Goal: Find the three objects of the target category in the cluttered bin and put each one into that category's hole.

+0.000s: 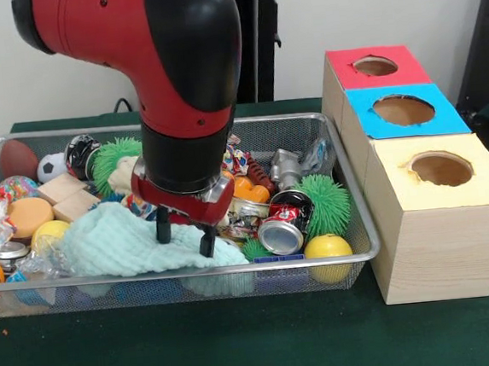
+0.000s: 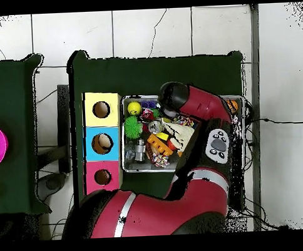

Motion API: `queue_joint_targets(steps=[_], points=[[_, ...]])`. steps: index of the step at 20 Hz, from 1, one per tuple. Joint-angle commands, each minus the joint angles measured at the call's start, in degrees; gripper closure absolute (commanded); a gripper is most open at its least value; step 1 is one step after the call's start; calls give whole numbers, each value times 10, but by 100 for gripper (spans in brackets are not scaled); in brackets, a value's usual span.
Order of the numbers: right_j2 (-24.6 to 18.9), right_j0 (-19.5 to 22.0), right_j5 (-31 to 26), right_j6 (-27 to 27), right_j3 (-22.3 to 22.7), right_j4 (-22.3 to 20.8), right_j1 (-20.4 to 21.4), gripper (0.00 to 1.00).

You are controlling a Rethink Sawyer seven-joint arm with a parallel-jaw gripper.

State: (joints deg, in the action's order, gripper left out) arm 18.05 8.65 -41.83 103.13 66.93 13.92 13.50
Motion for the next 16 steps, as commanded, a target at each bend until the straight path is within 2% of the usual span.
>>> queue_joint_targets(steps=[1, 4, 8, 12, 16], points=[[-66, 3, 32, 104, 15, 19, -25, 0], [-74, 0, 47, 110, 12, 23, -48, 0], [-85, -10, 128, 126, 73, 24, -41, 0], [-90, -17, 154, 116, 130, 15, -25, 0], [-104, -8, 208, 93, 196, -5, -2, 0]])
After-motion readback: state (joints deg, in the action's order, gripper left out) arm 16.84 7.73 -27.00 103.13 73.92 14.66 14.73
